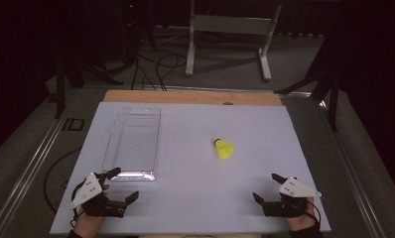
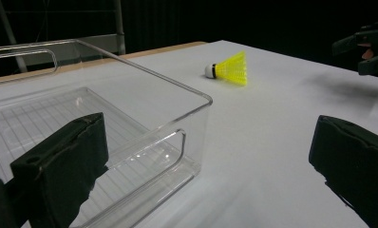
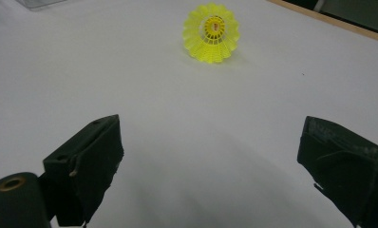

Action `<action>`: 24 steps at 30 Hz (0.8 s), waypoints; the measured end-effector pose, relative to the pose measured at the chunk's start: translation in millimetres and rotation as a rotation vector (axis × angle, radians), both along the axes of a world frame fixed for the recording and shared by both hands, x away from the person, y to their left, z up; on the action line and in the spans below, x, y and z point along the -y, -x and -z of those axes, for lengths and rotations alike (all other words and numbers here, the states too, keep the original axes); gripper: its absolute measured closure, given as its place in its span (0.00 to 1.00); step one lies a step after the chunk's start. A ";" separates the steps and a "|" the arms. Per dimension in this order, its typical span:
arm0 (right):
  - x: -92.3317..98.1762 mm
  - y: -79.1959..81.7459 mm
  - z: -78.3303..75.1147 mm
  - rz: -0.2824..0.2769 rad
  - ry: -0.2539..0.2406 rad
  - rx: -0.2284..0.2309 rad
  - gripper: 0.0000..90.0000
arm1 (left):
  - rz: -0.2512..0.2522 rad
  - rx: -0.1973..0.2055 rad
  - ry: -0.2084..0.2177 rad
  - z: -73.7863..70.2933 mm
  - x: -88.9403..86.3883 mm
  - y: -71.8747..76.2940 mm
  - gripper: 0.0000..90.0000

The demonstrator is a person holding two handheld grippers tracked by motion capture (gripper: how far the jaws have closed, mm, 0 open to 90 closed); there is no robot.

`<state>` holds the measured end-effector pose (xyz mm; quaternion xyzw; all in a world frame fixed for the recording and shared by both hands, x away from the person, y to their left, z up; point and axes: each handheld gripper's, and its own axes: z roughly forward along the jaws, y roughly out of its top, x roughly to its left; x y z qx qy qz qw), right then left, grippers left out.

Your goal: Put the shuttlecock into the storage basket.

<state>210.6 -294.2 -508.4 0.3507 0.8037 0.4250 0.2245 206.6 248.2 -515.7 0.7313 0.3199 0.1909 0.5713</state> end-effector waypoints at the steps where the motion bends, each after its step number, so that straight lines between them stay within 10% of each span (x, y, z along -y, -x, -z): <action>1: -0.2 0.2 -0.2 -0.003 0.002 0.000 0.09 | 0.000 0.000 0.000 0.0 0.0 0.0 0.00; 24: -1.5 1.0 -5.7 0.004 -0.009 -0.041 0.09 | 0.003 0.002 -0.002 -0.5 0.2 1.3 0.00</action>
